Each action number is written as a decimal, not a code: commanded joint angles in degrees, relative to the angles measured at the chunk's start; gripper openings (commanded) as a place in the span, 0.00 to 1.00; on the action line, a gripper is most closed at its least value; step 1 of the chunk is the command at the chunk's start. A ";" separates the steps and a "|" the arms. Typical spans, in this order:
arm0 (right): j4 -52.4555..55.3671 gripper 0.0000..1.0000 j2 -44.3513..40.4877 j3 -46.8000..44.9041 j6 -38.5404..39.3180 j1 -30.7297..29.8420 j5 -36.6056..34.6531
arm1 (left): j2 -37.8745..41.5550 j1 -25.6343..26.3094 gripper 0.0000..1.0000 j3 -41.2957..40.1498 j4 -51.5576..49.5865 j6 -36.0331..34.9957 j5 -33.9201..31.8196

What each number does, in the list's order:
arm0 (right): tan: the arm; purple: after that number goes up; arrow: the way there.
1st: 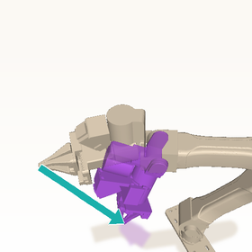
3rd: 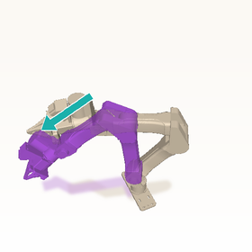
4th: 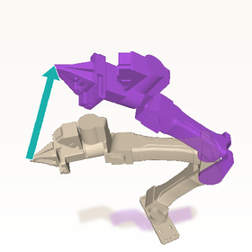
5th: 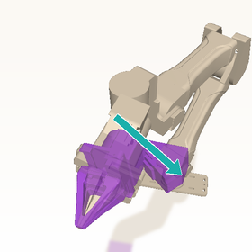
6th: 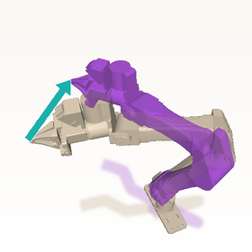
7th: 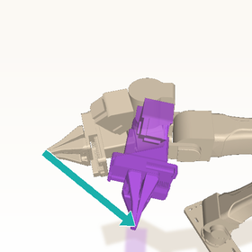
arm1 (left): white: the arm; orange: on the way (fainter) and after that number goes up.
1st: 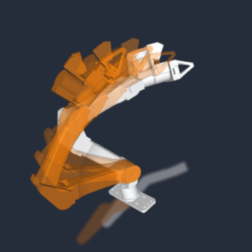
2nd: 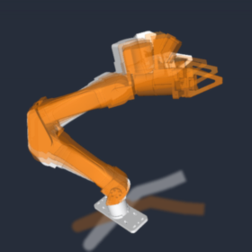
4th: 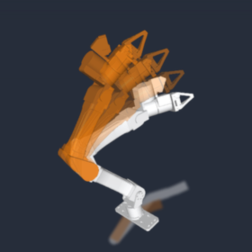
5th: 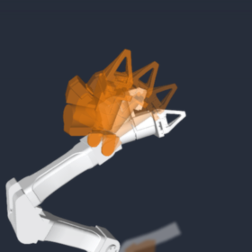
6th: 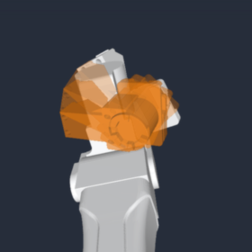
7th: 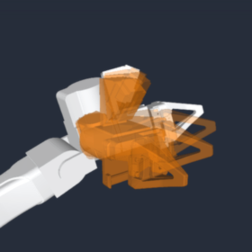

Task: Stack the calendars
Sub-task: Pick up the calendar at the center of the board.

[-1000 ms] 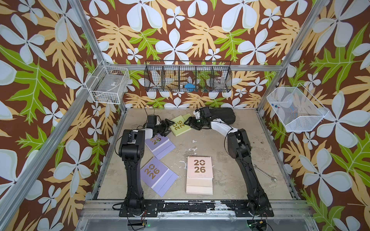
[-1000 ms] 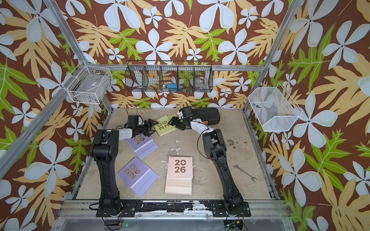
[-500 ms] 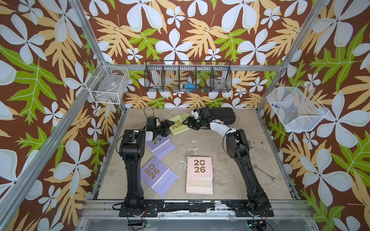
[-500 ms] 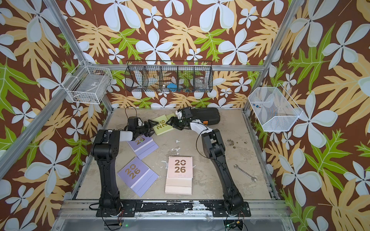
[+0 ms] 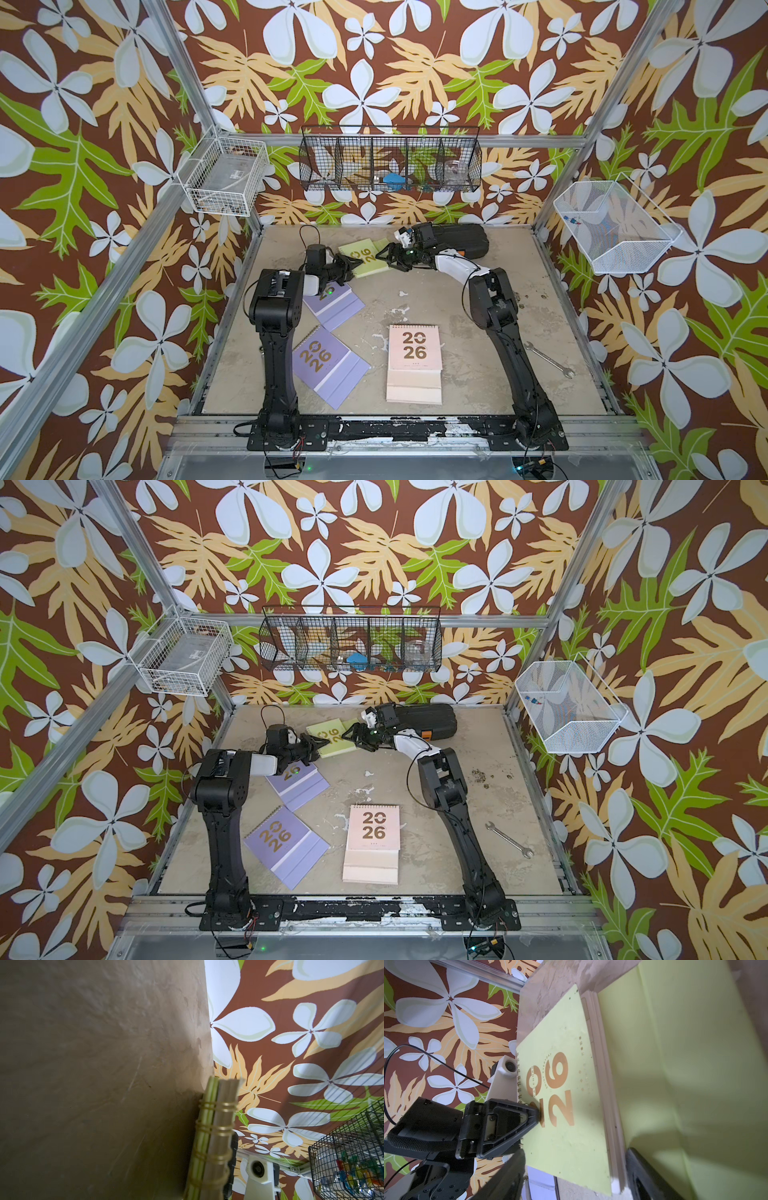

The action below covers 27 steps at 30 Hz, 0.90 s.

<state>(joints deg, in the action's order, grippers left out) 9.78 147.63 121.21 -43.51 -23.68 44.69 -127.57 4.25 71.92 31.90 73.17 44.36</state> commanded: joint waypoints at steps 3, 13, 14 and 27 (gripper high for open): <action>2.57 0.76 -2.17 -0.51 -0.58 -0.23 1.21 | 1.82 0.06 0.19 0.15 3.26 0.38 1.46; -1.93 0.76 -17.02 -15.15 0.93 0.48 -1.35 | 8.23 0.06 0.14 1.57 -9.12 -9.27 1.57; -3.36 0.76 -19.18 -18.61 0.86 0.42 -1.42 | 9.19 0.06 0.14 1.62 -10.70 -10.52 1.45; -2.80 0.75 -43.12 -41.60 14.95 0.47 -8.43 | 22.11 0.19 0.12 1.75 -38.69 -39.96 -0.77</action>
<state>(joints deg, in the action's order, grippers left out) 7.40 107.85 81.30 -34.44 -23.24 39.75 -107.48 4.29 73.56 -0.51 44.40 43.72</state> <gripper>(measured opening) 0.747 0.153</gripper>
